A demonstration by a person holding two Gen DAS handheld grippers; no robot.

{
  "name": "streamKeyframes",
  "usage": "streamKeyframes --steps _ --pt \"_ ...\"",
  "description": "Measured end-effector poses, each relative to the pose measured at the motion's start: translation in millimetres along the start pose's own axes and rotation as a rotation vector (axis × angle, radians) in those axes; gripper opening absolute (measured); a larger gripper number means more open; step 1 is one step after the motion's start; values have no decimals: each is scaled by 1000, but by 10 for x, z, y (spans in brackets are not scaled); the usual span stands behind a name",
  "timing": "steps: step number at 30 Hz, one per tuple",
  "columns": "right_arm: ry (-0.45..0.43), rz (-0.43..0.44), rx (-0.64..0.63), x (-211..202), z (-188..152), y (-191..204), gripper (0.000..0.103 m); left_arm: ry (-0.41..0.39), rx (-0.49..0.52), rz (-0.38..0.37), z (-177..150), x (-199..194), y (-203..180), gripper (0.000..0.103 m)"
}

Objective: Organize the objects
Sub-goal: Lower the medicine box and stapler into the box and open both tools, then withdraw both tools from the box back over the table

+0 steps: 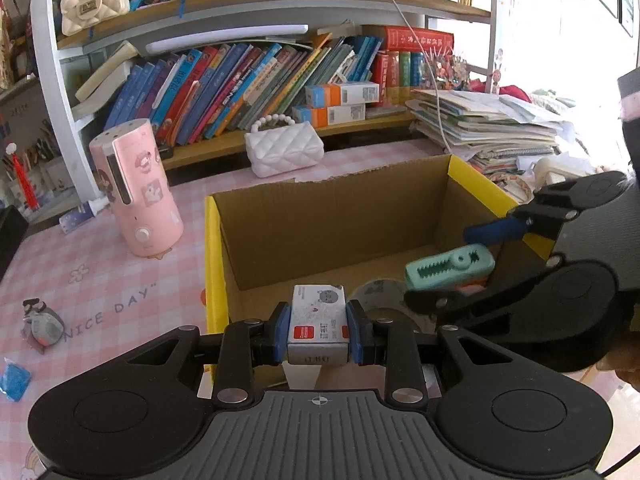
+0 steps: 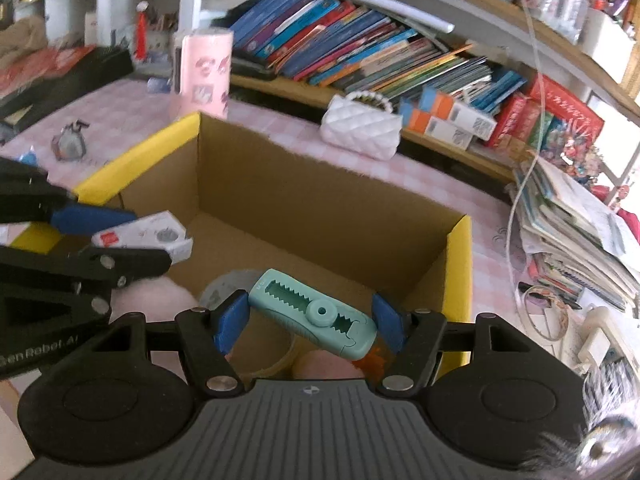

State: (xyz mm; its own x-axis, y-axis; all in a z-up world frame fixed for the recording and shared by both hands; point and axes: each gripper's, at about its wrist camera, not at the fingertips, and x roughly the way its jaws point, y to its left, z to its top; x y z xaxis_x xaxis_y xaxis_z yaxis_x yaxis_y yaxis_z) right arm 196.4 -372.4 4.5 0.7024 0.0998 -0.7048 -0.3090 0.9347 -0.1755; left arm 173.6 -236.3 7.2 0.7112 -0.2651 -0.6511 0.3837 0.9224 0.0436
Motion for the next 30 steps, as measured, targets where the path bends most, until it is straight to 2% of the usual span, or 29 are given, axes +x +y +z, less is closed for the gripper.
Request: streamKeyframes --steps 10,12,17,20,23,30 --pt "11 11 -9 8 -11 2 66 -21 -26 3 -25 -41 9 32" --pt "10 10 6 -3 -15 -9 66 -43 -28 1 -19 -98 6 36" --pt "-1 -6 46 -79 -33 -43 66 -115 -33 19 8 -294 12 68" --pt "-26 -18 72 -182 -38 -56 68 -153 -35 20 18 -427 20 78" --pt "-56 -36 91 -310 -41 -45 70 -185 -32 24 4 -565 15 84" --pt "-99 -90 141 -617 -105 16 71 -224 -34 6 -91 -843 54 85"
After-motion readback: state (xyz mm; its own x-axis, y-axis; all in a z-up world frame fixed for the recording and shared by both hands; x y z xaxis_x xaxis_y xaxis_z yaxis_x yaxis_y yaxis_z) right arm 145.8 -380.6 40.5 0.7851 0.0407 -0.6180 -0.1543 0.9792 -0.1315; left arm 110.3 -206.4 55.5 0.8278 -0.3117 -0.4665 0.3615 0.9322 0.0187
